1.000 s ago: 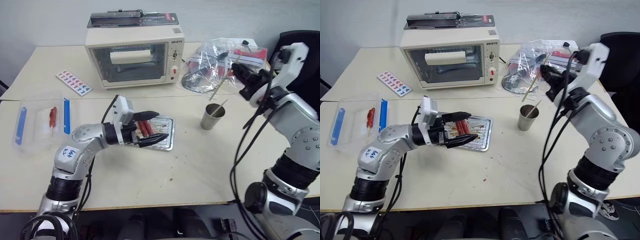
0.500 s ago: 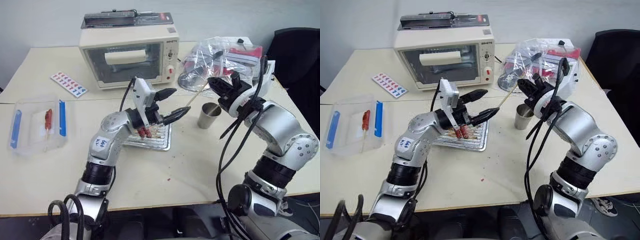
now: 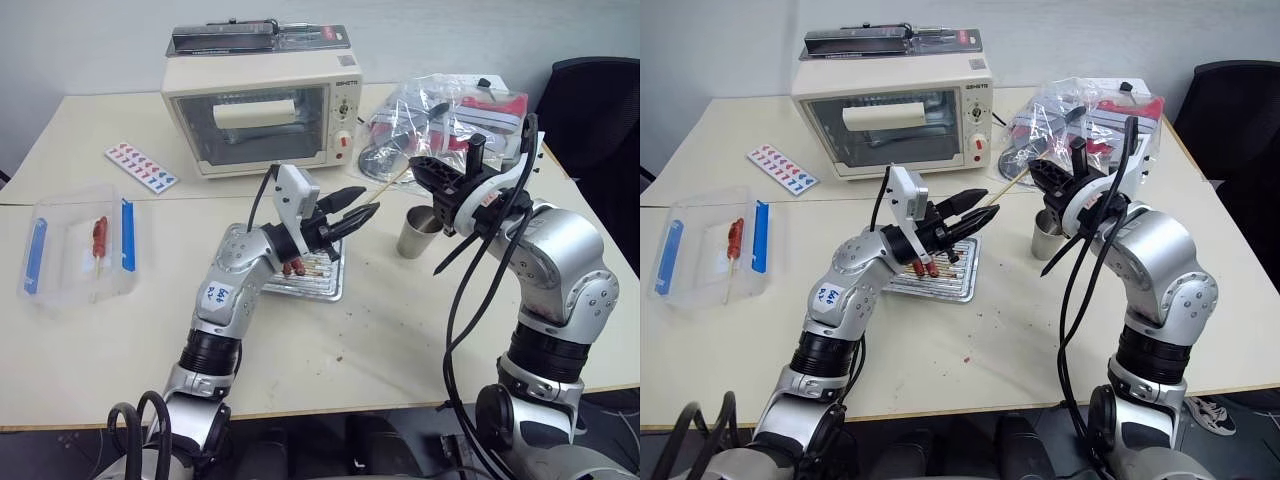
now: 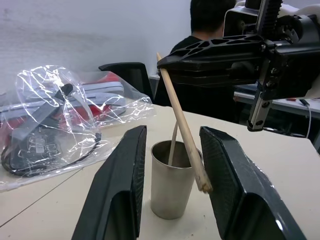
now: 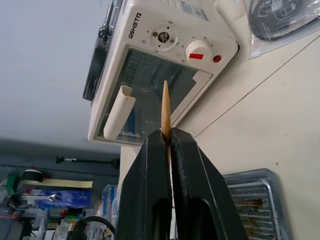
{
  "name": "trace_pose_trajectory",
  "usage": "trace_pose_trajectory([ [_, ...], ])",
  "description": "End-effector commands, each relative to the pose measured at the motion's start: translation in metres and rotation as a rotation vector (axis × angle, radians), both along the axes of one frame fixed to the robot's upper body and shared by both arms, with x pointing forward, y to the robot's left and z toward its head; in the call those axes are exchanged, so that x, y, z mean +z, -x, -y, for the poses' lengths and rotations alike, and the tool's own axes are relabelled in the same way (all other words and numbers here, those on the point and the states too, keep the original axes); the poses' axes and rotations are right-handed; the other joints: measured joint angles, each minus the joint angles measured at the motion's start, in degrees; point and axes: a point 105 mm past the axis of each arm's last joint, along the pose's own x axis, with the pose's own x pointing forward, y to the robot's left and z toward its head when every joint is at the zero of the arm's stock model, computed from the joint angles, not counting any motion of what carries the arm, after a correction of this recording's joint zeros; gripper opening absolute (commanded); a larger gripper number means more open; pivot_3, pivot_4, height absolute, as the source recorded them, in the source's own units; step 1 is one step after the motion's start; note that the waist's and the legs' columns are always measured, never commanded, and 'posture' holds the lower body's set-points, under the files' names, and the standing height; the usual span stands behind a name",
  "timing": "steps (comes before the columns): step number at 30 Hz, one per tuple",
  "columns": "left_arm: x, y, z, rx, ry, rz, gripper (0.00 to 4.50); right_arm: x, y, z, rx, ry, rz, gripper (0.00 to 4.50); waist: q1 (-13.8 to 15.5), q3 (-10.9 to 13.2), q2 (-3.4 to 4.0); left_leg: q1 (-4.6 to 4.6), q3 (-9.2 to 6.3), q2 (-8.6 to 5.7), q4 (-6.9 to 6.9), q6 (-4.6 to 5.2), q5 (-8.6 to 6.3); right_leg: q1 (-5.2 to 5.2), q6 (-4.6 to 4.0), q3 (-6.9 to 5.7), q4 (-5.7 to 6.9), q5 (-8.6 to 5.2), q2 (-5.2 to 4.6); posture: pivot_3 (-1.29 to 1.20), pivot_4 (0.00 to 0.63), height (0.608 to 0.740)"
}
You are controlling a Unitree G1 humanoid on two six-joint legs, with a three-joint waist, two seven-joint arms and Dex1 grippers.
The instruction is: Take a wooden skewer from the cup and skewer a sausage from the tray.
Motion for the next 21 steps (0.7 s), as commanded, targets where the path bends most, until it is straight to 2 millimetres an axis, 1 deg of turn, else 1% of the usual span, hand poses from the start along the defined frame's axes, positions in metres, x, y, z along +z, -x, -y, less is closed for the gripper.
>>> trace_pose_trajectory([
  [1, 0.0120, 0.0044, 0.0066, -0.006, 0.016, 0.061, 1.79, 0.0102, 0.0076, -0.0017, 0.007, -0.011, 0.051, 0.00, 0.03, 0.00, 0.00, 0.00, 0.00, 0.00, 0.00, 0.00, 0.00, 0.00, 0.00, 0.00, 0.00, 0.00, 0.00, 0.00, 0.150, 0.740],
  [16, 0.0148, 0.0020, 0.0095, 0.033, 0.039, 0.076, 1.79, 0.0097, 0.0065, -0.0023, 0.005, -0.032, 0.053, 0.00, 0.12, 0.00, 0.00, -0.01, 0.00, 0.00, 0.00, 0.01, 0.00, 0.00, 0.00, -0.01, -0.02, 0.00, 0.00, 0.00, 0.150, 0.740],
  [18, 0.0146, 0.0017, 0.0092, 0.032, 0.041, 0.075, 1.42, 0.0093, 0.0064, -0.0024, 0.006, -0.034, 0.053, 0.00, 0.13, 0.00, 0.00, -0.01, 0.00, 0.00, 0.00, 0.01, 0.00, 0.00, 0.00, 0.00, -0.02, 0.00, 0.00, 0.00, 0.150, 0.740],
  [19, 0.0146, 0.0017, 0.0092, 0.031, 0.042, 0.074, 1.31, 0.0090, 0.0064, -0.0024, 0.006, -0.035, 0.052, 0.00, 0.13, 0.00, 0.00, -0.01, 0.00, 0.00, 0.00, 0.01, 0.00, 0.00, 0.00, 0.00, -0.02, 0.00, 0.00, 0.00, 0.150, 0.740],
  [21, 0.0146, 0.0018, 0.0093, 0.030, 0.043, 0.071, 0.80, 0.0088, 0.0067, -0.0023, 0.005, -0.038, 0.052, 0.00, 0.13, 0.00, 0.00, -0.01, 0.00, 0.00, 0.00, 0.01, 0.00, 0.00, 0.00, -0.01, -0.02, 0.00, 0.00, 0.00, 0.150, 0.740],
])
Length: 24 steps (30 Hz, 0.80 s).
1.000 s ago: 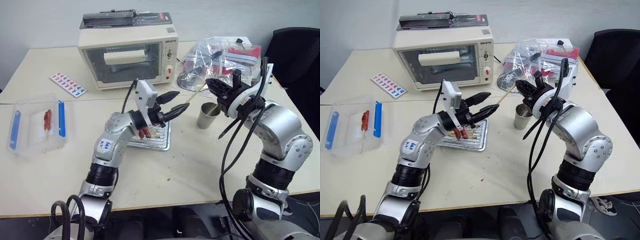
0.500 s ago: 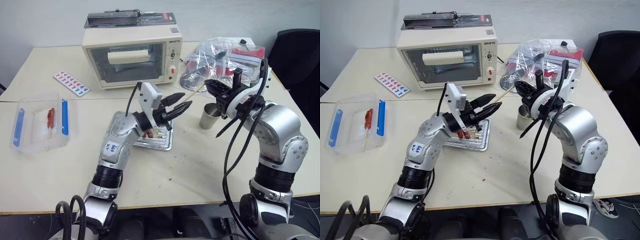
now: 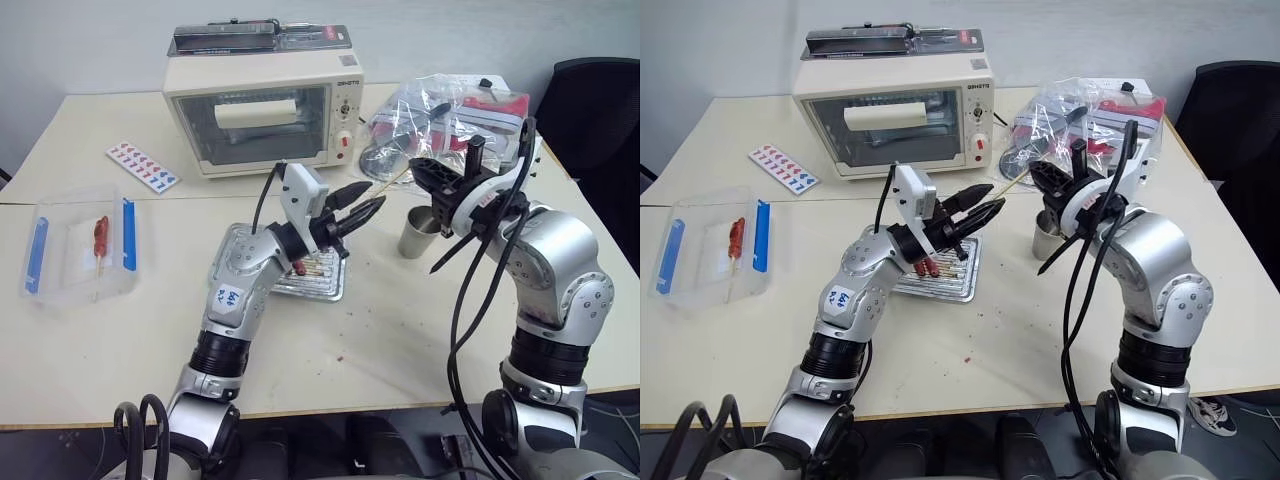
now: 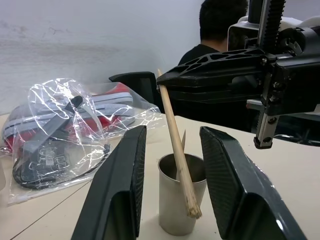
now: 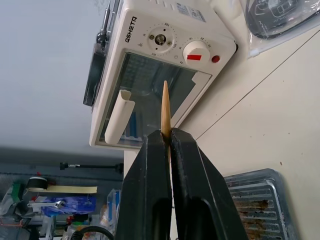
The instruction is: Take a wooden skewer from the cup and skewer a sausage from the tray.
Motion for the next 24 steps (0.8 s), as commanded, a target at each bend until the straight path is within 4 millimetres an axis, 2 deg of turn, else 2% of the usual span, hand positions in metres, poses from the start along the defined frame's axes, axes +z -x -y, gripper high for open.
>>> trace_pose_trajectory([
  [1, 0.011, 0.002, 0.001, -0.009, 0.021, 0.040, 0.57, 0.013, 0.009, -0.001, 0.012, -0.011, 0.067, 0.00, 0.00, 0.00, 0.00, 0.00, 0.00, 0.00, 0.00, 0.00, 0.00, 0.00, 0.00, 0.00, 0.00, 0.00, 0.00, 0.00, 0.150, 0.740],
  [3, 0.011, 0.002, 0.001, -0.010, 0.020, 0.038, 0.12, 0.014, 0.009, -0.001, 0.012, -0.018, 0.070, 0.00, 0.00, 0.00, 0.00, 0.00, 0.00, 0.00, 0.00, 0.00, 0.00, 0.00, 0.00, 0.00, 0.00, 0.00, 0.00, 0.00, 0.150, 0.740],
  [4, 0.011, 0.002, 0.001, -0.009, 0.020, 0.038, 0.03, 0.014, 0.010, -0.002, 0.013, -0.020, 0.073, 0.00, 0.00, 0.00, 0.00, 0.00, 0.00, 0.00, 0.00, 0.00, 0.00, 0.00, 0.00, 0.00, 0.00, 0.00, 0.00, 0.00, 0.150, 0.740],
  [12, 0.013, -0.004, -0.001, 0.013, 0.012, 0.040, 0.03, 0.014, 0.012, -0.003, 0.021, -0.007, 0.084, 0.00, 0.01, 0.00, 0.00, 0.00, 0.00, 0.00, 0.00, 0.00, 0.00, 0.00, 0.00, 0.00, -0.01, 0.00, 0.00, 0.00, 0.150, 0.740],
  [14, 0.015, -0.004, -0.004, 0.016, 0.011, 0.044, 0.00, 0.013, 0.013, -0.004, 0.026, 0.005, 0.089, 0.49, 0.00, 0.00, 0.00, 0.00, 0.00, 0.00, 0.00, 0.00, 0.00, 0.00, 0.00, 0.00, -0.01, 0.00, 0.00, 0.00, 0.150, 0.740],
  [15, 0.016, -0.004, -0.008, 0.019, 0.004, 0.049, 0.00, 0.013, 0.013, -0.003, 0.032, 0.045, 0.100, 0.63, 0.01, 0.00, 0.00, -0.01, 0.00, 0.00, 0.00, 0.00, 0.00, 0.00, 0.00, -0.01, -0.02, 0.00, 0.00, 0.00, 0.150, 0.740],
  [19, 0.017, -0.003, -0.027, 0.032, -0.039, 0.058, 0.00, 0.016, 0.014, -0.003, 0.067, 0.258, 0.178, 1.65, 0.01, 0.00, 0.00, -0.01, 0.00, 0.00, 0.00, 0.01, 0.00, 0.00, 0.00, 0.00, -0.03, 0.00, 0.00, 0.00, 0.150, 0.740],
  [20, 0.018, -0.002, -0.038, 0.043, -0.062, 0.060, 0.00, 0.018, 0.014, -0.004, 0.077, 0.370, 0.226, 1.97, -0.06, 0.00, 0.00, -0.01, -0.02, 0.02, -0.01, 0.01, 0.00, 0.00, 0.00, -0.02, -0.05, 0.00, 0.00, 0.00, 0.150, 0.740],
  [23, 0.019, 0.000, -0.061, 0.065, -0.112, 0.060, 0.00, 0.019, 0.014, -0.008, 0.106, 0.611, 0.314, 1.97, -0.15, 0.01, 0.03, -0.01, 0.02, 0.08, -0.05, 0.01, 0.00, -0.01, 0.00, 0.00, -0.09, 0.00, 0.06, 0.00, 0.150, 0.740],
  [24, 0.019, 0.003, -0.076, 0.078, -0.136, 0.053, 0.00, 0.013, 0.015, -0.013, 0.143, 0.728, 0.346, 1.97, -0.07, 0.01, 0.02, -0.02, 0.01, 0.08, -0.07, 0.01, 0.00, -0.02, 0.00, 0.00, -0.12, 0.00, 0.06, 0.00, 0.150, 0.740],
])
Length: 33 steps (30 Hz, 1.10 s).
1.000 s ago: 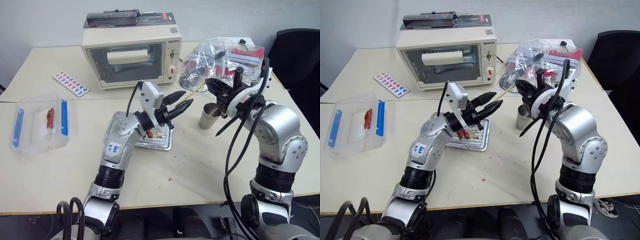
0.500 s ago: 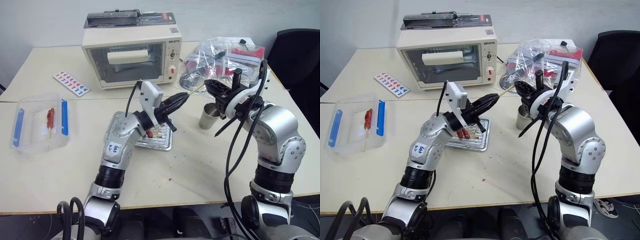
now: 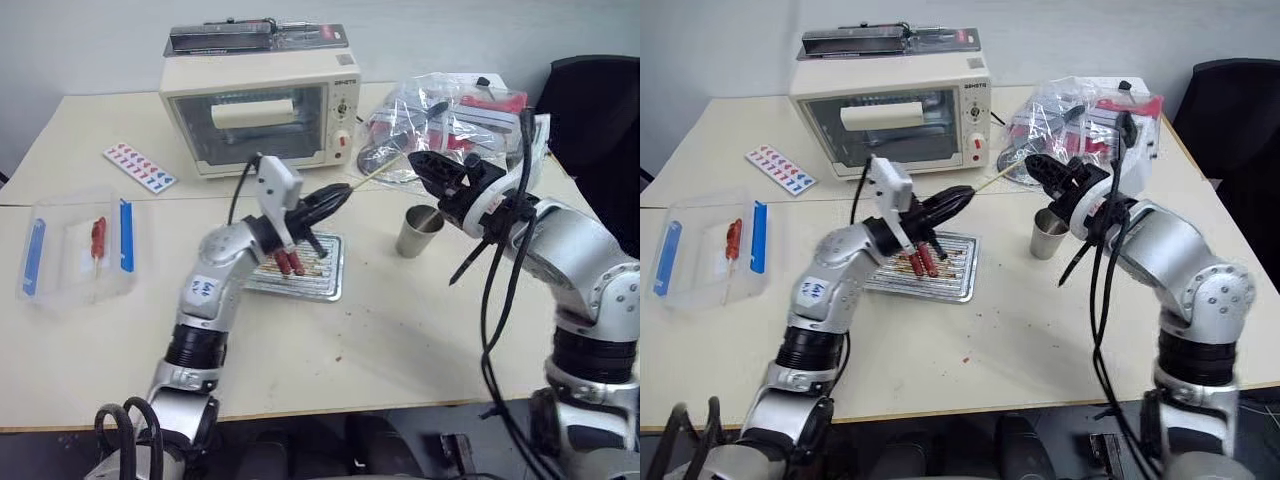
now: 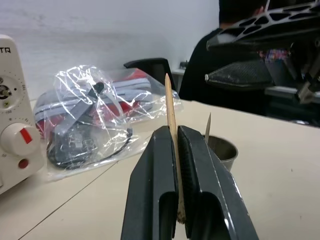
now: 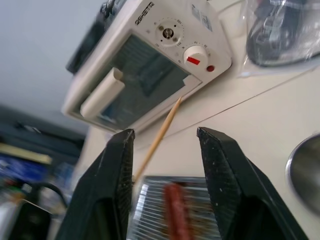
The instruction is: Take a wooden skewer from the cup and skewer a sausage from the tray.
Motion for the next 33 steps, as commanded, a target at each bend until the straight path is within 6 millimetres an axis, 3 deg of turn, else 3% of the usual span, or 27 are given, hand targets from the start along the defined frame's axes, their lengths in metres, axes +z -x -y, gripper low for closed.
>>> trace_pose_trajectory([
  [1, 0.015, 0.016, -0.034, 0.007, -0.034, 0.036, 0.00, -0.006, 0.007, -0.015, 0.101, 0.309, 0.118, 1.97, 0.07, 0.00, 0.00, 0.00, -0.03, 0.02, -0.01, 0.00, 0.00, 0.01, 0.00, -0.02, -0.05, 0.00, 0.00, 0.00, 0.150, 0.740],
  [7, 0.022, 0.047, -0.100, 0.057, -0.191, -0.028, 0.00, -0.043, 0.010, -0.039, 0.251, 0.689, 0.234, 1.97, 0.17, 0.01, -0.02, -0.05, -0.08, 0.09, -0.05, -0.02, -0.02, -0.01, 0.00, -0.03, -0.33, 0.00, 0.02, 0.00, 0.150, 0.740],
  [10, 0.024, 0.063, -0.130, 0.097, -0.253, -0.081, 0.00, -0.056, 0.011, -0.058, 0.327, 0.736, 0.270, 2.44, 0.25, 0.00, -0.04, -0.05, -0.10, 0.04, -0.01, -0.01, -0.03, 0.00, 0.00, -0.05, -0.41, 0.00, -0.04, 0.00, 0.150, 0.740],
  [13, 0.023, 0.076, -0.151, 0.148, -0.306, -0.117, 0.00, -0.072, 0.009, -0.080, 0.384, 0.754, 0.277, 3.24, 0.20, 0.00, -0.03, -0.04, -0.12, 0.03, -0.03, -0.03, -0.04, 0.00, 0.00, -0.06, -0.42, 0.00, -0.04, 0.00, 0.150, 0.740],
  [23, 0.024, 0.081, -0.156, 0.207, -0.290, -0.118, 0.00, -0.115, -0.002, -0.118, 0.470, 0.860, 0.320, 3.24, 0.12, -0.01, -0.07, -0.04, -0.18, -0.08, -0.02, -0.02, -0.05, -0.02, -0.01, -0.12, -0.36, 0.00, -0.13, 0.00, 0.150, 0.740],
  [33, 0.032, 0.075, -0.157, 0.235, -0.282, -0.084, 0.00, -0.122, -0.014, -0.132, 0.467, 0.845, 0.347, 3.24, -0.20, -0.01, -0.07, -0.04, -0.18, -0.08, -0.03, -0.05, -0.04, -0.06, -0.01, -0.12, -0.23, 0.00, -0.10, 0.00, 0.150, 0.740],
])
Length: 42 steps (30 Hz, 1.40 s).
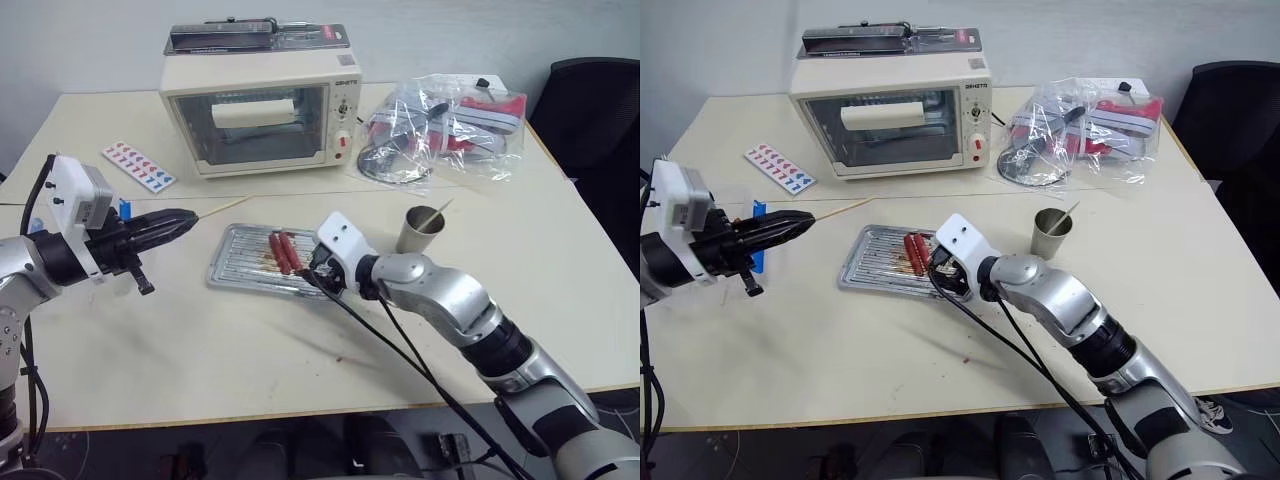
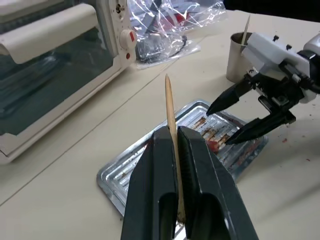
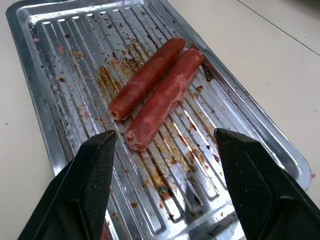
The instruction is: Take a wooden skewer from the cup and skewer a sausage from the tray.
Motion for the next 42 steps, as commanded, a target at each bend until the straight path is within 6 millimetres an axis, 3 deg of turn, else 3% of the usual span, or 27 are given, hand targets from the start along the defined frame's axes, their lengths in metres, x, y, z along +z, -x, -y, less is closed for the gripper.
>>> trace_pose_trajectory([
  [1, 0.012, 0.001, 0.000, 0.000, -0.009, 0.055, 0.00, 0.010, -0.001, -0.006, 0.014, -0.044, 0.038, 3.24, 0.03, 0.00, 0.00, 0.00, 0.00, 0.00, 0.00, 0.00, 0.00, 0.00, 0.00, -0.01, 0.00, 0.00, 0.00, 0.00, 0.150, 0.740],
  [12, 0.018, -0.004, 0.001, -0.004, -0.010, 0.075, 0.00, 0.012, -0.012, -0.006, -0.008, -0.022, 0.120, 3.24, 0.01, 0.00, 0.00, 0.00, -0.01, -0.02, 0.01, 0.00, 0.00, 0.00, 0.00, -0.02, 0.03, 0.00, 0.00, 0.00, 0.150, 0.740],
  [19, 0.019, -0.006, 0.002, -0.012, -0.016, 0.081, 0.00, 0.003, -0.020, -0.002, -0.035, -0.010, 0.123, 3.24, -0.21, 0.00, 0.00, 0.00, 0.00, -0.02, 0.01, -0.01, 0.00, 0.00, 0.00, -0.01, 0.07, 0.00, 0.01, 0.00, 0.150, 0.740],
  [25, 0.018, -0.006, 0.003, -0.018, -0.022, 0.079, 0.00, 0.014, -0.018, -0.007, -0.034, -0.064, 0.109, 3.24, -0.44, 0.00, 0.00, 0.01, -0.01, -0.02, 0.01, -0.02, 0.01, 0.00, 0.00, -0.02, 0.10, 0.00, 0.01, 0.00, 0.150, 0.740],
  [33, 0.018, -0.008, 0.003, -0.026, -0.028, 0.080, 0.00, 0.002, -0.017, -0.009, -0.019, -0.023, 0.105, 3.24, -1.14, 0.00, 0.00, 0.01, -0.01, -0.03, 0.01, -0.02, 0.01, 0.01, 0.00, -0.02, 0.11, 0.00, 0.01, 0.00, 0.150, 0.740],
  [42, 0.018, -0.010, 0.005, -0.030, -0.023, 0.087, 0.00, -0.007, -0.031, -0.016, -0.034, -0.005, 0.099, 3.24, -1.52, 0.00, 0.00, 0.03, -0.01, -0.03, 0.00, -0.04, 0.01, 0.00, 0.00, -0.03, 0.13, 0.00, 0.02, 0.00, 0.150, 0.740],
])
